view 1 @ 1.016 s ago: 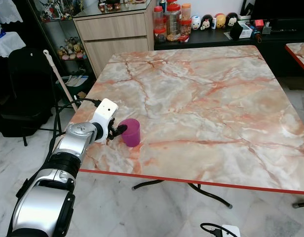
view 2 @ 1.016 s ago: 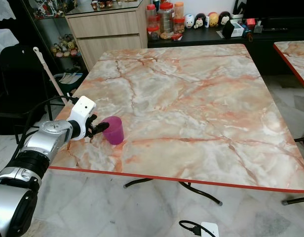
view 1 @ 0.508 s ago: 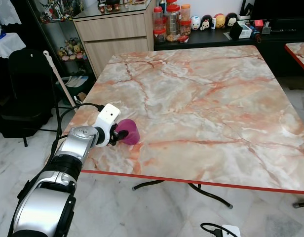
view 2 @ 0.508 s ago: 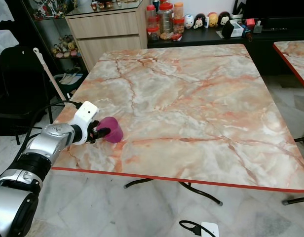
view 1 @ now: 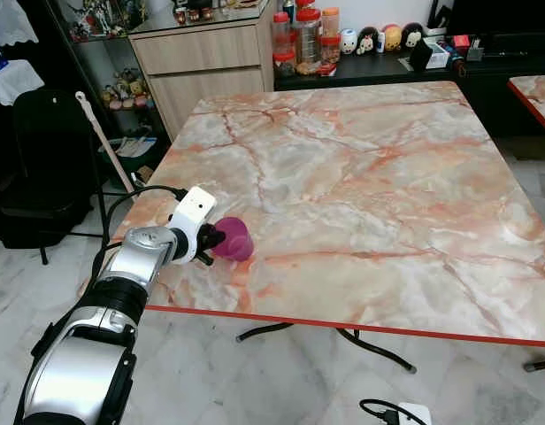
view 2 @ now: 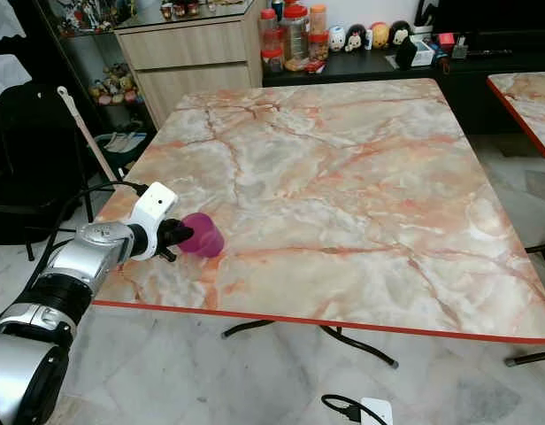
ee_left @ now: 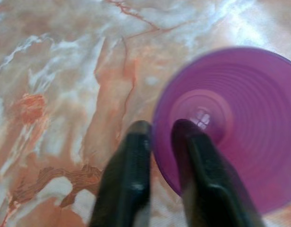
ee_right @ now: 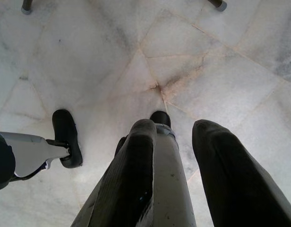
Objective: Setting the table
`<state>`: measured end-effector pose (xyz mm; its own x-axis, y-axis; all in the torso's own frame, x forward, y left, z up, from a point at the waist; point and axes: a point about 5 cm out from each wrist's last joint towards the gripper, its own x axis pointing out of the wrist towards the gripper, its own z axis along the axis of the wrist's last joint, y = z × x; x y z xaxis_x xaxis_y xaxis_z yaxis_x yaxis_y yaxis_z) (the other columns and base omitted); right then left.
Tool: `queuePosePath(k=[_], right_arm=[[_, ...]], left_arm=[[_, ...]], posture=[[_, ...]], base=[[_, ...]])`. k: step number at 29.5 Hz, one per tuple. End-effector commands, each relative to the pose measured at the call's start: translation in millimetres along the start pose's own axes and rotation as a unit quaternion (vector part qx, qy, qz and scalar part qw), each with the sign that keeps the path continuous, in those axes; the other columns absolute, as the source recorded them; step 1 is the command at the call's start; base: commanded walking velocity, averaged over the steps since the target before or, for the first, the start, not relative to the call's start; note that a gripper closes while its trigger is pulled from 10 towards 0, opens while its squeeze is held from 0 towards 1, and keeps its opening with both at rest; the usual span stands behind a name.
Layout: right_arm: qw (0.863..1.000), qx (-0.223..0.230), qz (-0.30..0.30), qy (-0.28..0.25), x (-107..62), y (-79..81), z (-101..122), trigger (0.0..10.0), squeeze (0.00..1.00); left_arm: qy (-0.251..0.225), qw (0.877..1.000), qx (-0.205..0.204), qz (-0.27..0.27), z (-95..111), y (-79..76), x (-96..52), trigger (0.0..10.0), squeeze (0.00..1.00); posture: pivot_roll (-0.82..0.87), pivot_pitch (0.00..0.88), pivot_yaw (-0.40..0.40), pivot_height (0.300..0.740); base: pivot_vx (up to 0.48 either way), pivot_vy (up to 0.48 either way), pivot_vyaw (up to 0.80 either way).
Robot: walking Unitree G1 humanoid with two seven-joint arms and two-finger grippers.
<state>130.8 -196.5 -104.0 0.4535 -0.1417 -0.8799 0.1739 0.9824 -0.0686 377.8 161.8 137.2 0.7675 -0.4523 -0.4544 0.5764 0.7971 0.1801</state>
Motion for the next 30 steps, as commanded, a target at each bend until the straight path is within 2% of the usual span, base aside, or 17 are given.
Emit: queuePosePath(k=[1, 9, 14, 16, 17, 20, 22, 23, 25, 26, 27, 28, 30], right_arm=[[1.000, 0.006, 0.003, 0.023, -1.8, 3.6, -12.3, 10.0, 0.00], [1.000, 0.006, 0.002, 0.022, -1.6, 3.8, -11.6, 10.0, 0.00], [1.000, 0.007, 0.004, 0.022, -1.6, 4.1, -11.5, 10.0, 0.00], [1.000, 0.008, 0.004, 0.021, -1.6, 4.4, -11.4, 10.0, 0.00], [1.000, 0.008, 0.004, 0.021, -1.6, 4.4, -11.4, 10.0, 0.00], [1.000, 0.009, 0.004, 0.022, -1.7, 3.9, -12.0, 10.0, 0.00], [1.000, 0.008, 0.003, 0.022, -1.8, 3.4, -12.3, 10.0, 0.00], [1.000, 0.007, 0.003, 0.022, -1.8, 3.3, -12.3, 10.0, 0.00], [1.000, 0.004, 0.004, 0.023, -1.9, 2.7, -12.5, 10.0, 0.00], [1.000, 0.005, 0.003, 0.020, -1.9, 1.8, -12.3, 10.0, 0.00], [1.000, 0.005, 0.003, 0.020, -1.9, 1.8, -12.3, 10.0, 0.00], [1.000, 0.005, 0.003, 0.019, -1.9, 1.5, -12.2, 10.0, 0.00], [1.000, 0.008, 0.008, 0.014, -1.9, 0.8, -11.2, 10.0, 0.00]], left_arm=[[0.001, 1.000, 0.006, 0.010, 2.0, 4.5, -3.0, 0.0, 0.00], [-0.002, 1.000, 0.005, 0.015, 4.1, 6.4, -3.4, 0.0, 0.00], [-0.024, 0.999, -0.012, 0.034, 6.0, 9.5, -4.8, 0.0, 0.00], [-0.050, 0.996, -0.036, 0.063, 7.2, 14.8, -7.4, 0.0, 0.00], [-0.050, 0.996, -0.036, 0.063, 7.2, 14.8, -7.4, 0.0, 0.00], [-0.117, 0.985, -0.081, 0.095, 11.3, 19.0, -12.6, 0.0, 0.00], [-0.174, 0.970, -0.117, 0.122, 15.8, 20.5, -17.4, 2.4, 0.00], [-0.204, 0.960, -0.133, 0.140, 17.8, 21.2, -20.5, 10.0, 0.00], [-0.249, 0.938, -0.164, 0.175, 18.1, 22.2, -26.2, 10.0, 0.00], [-0.277, 0.917, -0.198, 0.208, 12.4, 20.9, -30.0, 10.0, 0.00], [-0.277, 0.917, -0.198, 0.208, 12.4, 20.9, -30.0, 10.0, 0.00], [-0.282, 0.912, -0.206, 0.216, 10.4, 20.3, -30.9, 10.0, 0.00], [-0.298, 0.892, -0.221, 0.260, -2.7, 14.4, -33.6, 10.0, 0.00]], posture=[[0.02, 0.000, 0.131, 0.740], [0.02, 0.000, 0.132, 0.740], [0.02, 0.000, 0.136, 0.740], [0.02, 0.000, 0.137, 0.740], [0.02, 0.000, 0.137, 0.740], [0.02, 0.000, 0.135, 0.740], [0.02, 0.000, 0.131, 0.740], [0.02, 0.000, 0.131, 0.740], [0.02, 0.000, 0.129, 0.740], [0.02, 0.000, 0.120, 0.740], [0.02, 0.000, 0.120, 0.740], [0.02, 0.000, 0.120, 0.740], [0.01, 0.000, 0.112, 0.740]], base=[[0.000, 0.000, 0.00], [0.000, 0.000, 0.00], [0.000, 0.000, 0.00], [0.000, 0.000, 0.00], [0.000, 0.000, 0.00], [0.000, 0.000, 0.00], [0.000, 0.000, 0.00], [0.000, 0.000, 0.00], [0.000, 0.000, 0.00], [0.000, 0.000, 0.00], [0.000, 0.000, 0.00], [0.000, 0.000, 0.00], [0.000, 0.000, 0.00]])
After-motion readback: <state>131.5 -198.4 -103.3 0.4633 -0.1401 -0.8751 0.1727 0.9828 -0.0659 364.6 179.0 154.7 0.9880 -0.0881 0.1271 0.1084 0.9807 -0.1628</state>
